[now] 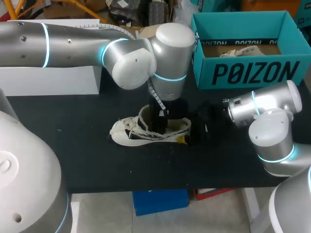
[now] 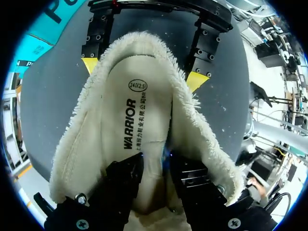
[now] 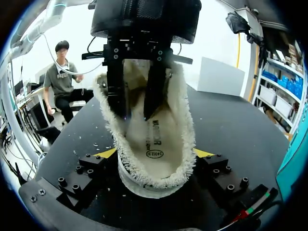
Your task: Take the shoe out of the shoebox, open the shoe tongue, remove and reinsert the insole, then place the shoe into the shoebox
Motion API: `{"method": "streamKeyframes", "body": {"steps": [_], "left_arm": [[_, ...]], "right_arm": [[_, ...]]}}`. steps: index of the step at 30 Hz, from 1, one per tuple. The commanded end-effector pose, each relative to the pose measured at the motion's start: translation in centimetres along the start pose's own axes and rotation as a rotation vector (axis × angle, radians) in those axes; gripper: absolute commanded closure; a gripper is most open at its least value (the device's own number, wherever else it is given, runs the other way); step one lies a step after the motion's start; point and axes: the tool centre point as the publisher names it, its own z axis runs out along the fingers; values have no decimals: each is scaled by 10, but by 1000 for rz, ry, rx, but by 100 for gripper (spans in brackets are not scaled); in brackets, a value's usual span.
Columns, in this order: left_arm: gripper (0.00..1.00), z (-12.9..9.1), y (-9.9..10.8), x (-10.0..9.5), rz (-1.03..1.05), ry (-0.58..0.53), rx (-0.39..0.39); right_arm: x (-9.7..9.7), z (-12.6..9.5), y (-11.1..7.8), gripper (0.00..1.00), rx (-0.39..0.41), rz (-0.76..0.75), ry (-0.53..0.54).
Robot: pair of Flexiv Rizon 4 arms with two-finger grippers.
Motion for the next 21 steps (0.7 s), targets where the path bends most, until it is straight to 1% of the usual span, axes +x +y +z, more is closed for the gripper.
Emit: {"method": "streamKeyframes", "body": {"steps": [1, 7, 11, 13, 16, 19, 21], "left_arm": [[64, 12, 10, 12, -60, -303, -84], [67, 13, 21, 5, -90, -457, -161], [70, 16, 28, -1, -88, -524, -168], [71, 19, 30, -5, -100, -557, -168], [71, 23, 34, -10, -115, -589, -139], [71, 25, 38, -14, -139, -629, -130], [70, 23, 42, -15, -153, -657, -98]], "right_arm": [[-2, 0, -3, 100, 2, 3, -2], [-2, 0, -3, 100, 2, 3, -2], [-2, 0, -3, 100, 2, 3, -2], [-2, 0, -3, 100, 2, 3, -2], [-2, 0, -3, 100, 2, 3, -2], [-2, 0, -3, 100, 2, 3, -2], [-2, 0, -3, 100, 2, 3, -2]]}}
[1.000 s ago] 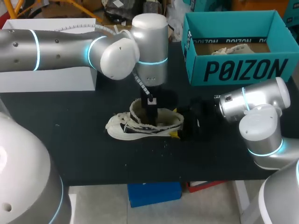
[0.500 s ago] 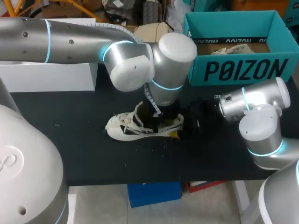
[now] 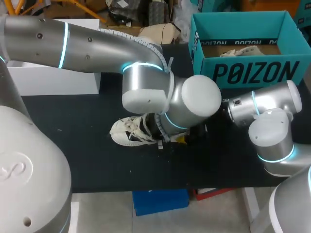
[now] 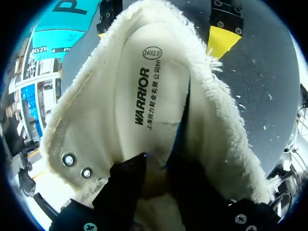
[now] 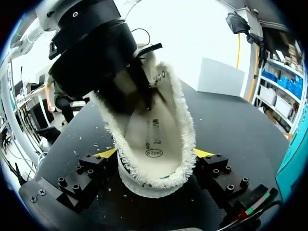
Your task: Take the shoe out of the shoebox, open the shoe tongue, remove and reinsert the insole, then place the shoe into the shoebox
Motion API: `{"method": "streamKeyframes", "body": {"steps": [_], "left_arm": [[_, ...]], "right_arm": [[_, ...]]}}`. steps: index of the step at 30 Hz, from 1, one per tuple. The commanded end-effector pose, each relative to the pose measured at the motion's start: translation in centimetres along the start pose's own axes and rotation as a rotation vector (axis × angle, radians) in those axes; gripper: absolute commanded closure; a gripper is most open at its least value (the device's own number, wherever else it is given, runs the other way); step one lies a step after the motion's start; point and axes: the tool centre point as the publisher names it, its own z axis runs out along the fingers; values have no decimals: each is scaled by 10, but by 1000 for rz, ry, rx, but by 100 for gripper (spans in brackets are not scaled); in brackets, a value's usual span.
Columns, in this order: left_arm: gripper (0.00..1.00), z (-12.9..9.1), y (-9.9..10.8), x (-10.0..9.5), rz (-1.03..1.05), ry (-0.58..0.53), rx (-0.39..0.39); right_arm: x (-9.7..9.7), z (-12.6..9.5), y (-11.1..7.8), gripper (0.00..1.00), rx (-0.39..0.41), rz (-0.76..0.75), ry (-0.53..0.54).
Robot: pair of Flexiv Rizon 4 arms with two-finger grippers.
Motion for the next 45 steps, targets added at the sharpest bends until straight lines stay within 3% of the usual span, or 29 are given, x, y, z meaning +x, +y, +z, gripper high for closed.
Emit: {"method": "streamKeyframes", "body": {"steps": [1, 14, 16, 17, 21, 25, 26, 28, 32, 45], "left_arm": [[71, 18, 15, 4, -34, -172, 52], [78, 24, 26, -9, -129, -204, 180], [87, 25, 26, -11, -126, -180, 202], [97, 25, 26, -11, -118, -172, 200], [100, 28, 24, -14, -110, -73, 212], [100, 31, 20, -17, -77, 120, 248], [100, 32, 19, -18, -65, 159, 217], [100, 31, 18, -17, -47, 208, 257], [100, 27, 16, -20, -4, 315, 246], [100, -2, 10, -16, 82, 424, 349]], "right_arm": [[-2, 0, -3, 100, 3, 3, -1], [-2, 0, -3, 100, 3, 3, -1], [-2, 0, -3, 100, 3, 3, -1], [-2, 0, -3, 100, 3, 3, -1], [-2, 0, -3, 100, 3, 3, -1], [-2, 0, -3, 100, 3, 3, -1], [-2, 0, -3, 100, 3, 3, -1], [-2, 0, -3, 100, 3, 3, -1], [-2, 0, -3, 100, 3, 3, -1], [-2, 0, -3, 100, 3, 3, -1]]}}
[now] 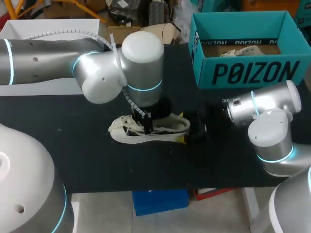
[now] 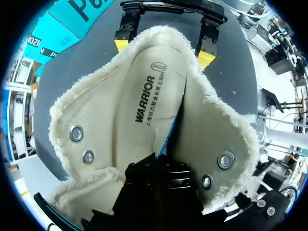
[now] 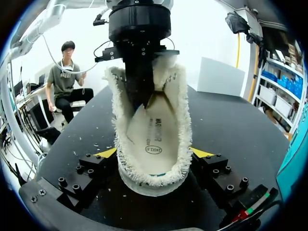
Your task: Take the shoe out of the shoebox, open the shoe tongue, remove and reinsert the insole, then place the shoe into the shoebox
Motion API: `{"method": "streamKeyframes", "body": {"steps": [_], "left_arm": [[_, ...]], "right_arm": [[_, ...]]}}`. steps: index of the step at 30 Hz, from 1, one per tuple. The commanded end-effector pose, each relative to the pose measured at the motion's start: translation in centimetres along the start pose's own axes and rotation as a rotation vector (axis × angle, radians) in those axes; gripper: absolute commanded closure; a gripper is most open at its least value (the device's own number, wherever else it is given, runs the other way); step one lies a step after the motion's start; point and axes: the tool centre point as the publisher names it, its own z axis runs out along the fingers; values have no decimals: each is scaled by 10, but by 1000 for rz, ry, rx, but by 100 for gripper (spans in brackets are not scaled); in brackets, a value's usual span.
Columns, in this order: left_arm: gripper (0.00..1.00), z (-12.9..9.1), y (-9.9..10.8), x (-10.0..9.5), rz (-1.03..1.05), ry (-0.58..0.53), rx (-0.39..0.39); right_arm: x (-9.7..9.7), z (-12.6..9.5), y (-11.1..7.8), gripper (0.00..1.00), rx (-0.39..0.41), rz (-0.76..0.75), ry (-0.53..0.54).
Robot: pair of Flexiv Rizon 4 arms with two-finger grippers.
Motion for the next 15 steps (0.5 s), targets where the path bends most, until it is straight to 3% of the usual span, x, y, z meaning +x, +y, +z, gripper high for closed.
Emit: {"method": "streamKeyframes", "body": {"steps": [1, 15], "left_arm": [[100, -4, 7, -1, 13, 48, 53], [100, -28, 8, 5, 11, 54, 137]], "right_arm": [[-2, -1, -4, 100, 2, 1, 1], [-2, -1, -4, 100, 2, 1, 1]]}}
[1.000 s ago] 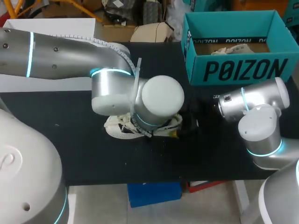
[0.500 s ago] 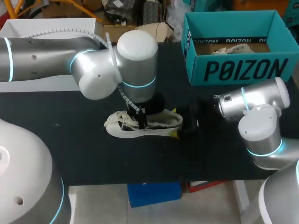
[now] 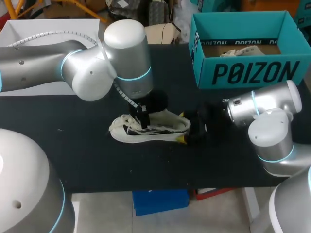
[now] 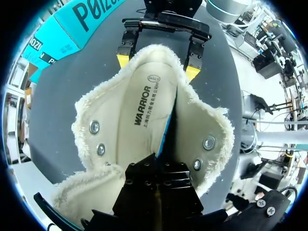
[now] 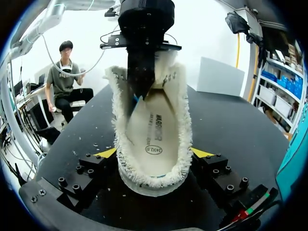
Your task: Take the shoe out of the shoebox, open the shoe tongue, remove and reinsert the insole, then place the shoe into the shoebox
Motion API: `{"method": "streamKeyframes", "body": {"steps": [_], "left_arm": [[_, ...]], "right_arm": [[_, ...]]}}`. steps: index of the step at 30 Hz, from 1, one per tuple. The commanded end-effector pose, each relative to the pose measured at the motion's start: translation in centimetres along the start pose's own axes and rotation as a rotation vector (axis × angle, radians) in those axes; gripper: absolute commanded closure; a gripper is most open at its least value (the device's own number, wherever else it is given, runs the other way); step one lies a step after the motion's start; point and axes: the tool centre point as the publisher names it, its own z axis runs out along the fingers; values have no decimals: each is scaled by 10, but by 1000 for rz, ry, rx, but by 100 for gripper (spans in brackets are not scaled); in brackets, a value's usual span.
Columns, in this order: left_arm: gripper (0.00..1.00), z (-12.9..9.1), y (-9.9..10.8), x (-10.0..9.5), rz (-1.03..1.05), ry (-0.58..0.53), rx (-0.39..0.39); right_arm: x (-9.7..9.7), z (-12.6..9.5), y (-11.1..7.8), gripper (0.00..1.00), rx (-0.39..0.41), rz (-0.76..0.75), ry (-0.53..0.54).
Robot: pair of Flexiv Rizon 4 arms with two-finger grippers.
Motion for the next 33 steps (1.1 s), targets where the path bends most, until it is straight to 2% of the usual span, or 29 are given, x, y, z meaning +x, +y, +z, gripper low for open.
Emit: {"method": "streamKeyframes", "body": {"steps": [1, 15, 20, 22, 24, 26, 27, 33], "left_arm": [[100, -15, 11, 5, -2, -18, 32], [100, -23, 4, 3, 22, -55, 74], [100, -10, -16, 1, 115, -169, 46], [90, -8, -19, 0, 141, -225, 75], [85, -7, -22, 3, 184, -281, 101], [67, -6, -26, 7, 230, -312, 116], [62, -5, -27, 9, 241, -316, 117], [58, -1, -29, 11, 258, -330, 144]], "right_arm": [[-1, 0, -4, 100, 2, 1, 1], [-1, 0, -4, 100, 2, 1, 1], [-1, 0, -4, 100, 2, 1, 1], [-1, 0, -4, 100, 2, 1, 1], [-1, 0, -4, 100, 2, 1, 1], [-1, 0, -4, 100, 2, 1, 1], [-1, 0, -4, 100, 2, 1, 1], [-1, 0, -4, 100, 2, 1, 1]]}}
